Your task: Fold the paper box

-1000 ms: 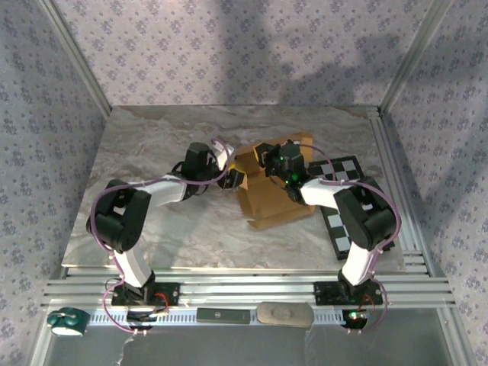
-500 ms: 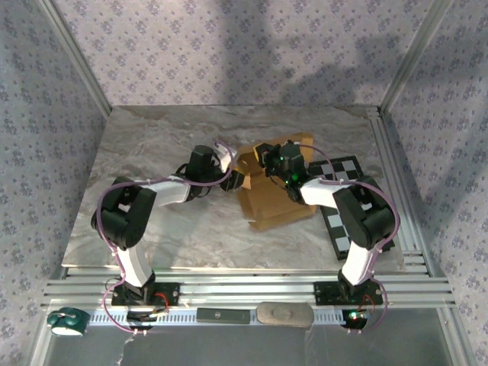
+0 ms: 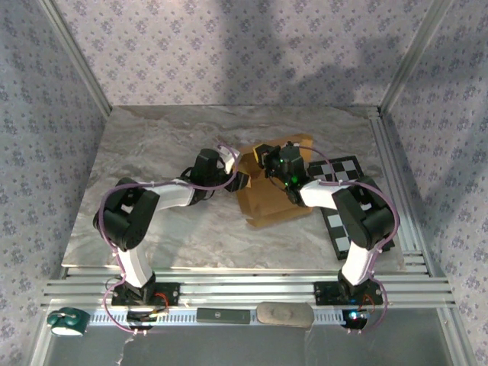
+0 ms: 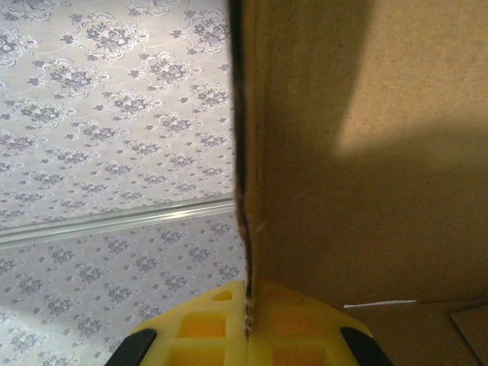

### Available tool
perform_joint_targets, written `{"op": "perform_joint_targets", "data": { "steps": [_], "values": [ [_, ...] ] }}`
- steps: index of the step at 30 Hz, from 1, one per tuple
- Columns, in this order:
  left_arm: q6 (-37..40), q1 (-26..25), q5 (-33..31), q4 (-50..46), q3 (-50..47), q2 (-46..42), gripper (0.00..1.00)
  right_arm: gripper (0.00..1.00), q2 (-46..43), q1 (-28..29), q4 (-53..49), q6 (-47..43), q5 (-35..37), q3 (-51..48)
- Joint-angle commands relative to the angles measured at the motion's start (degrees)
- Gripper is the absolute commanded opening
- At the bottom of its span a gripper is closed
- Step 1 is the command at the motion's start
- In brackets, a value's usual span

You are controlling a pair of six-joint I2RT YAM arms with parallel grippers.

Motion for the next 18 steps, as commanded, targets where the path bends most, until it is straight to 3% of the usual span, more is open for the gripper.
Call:
{"op": "perform_joint_targets", "data": {
  "steps": [1, 10, 18],
  "values": [
    [-0.4, -0.3, -0.9, 2.6, -0.1, -0.1, 0.60, 0.00, 0.3, 0.3, 1.2, 0.7, 0.2, -0.6],
    [-1.9, -1.0, -5.6, 2.6, 2.1, 1.1, 0.53, 0.00, 0.4, 0.6, 1.6, 2.0, 0.4, -1.0],
    [-3.8, -3.9, -15.6, 3.5, 2.7, 2.8, 0.45, 0.00, 0.5, 1.9, 2.6, 3.0, 2.1, -1.7]
  ]
}}
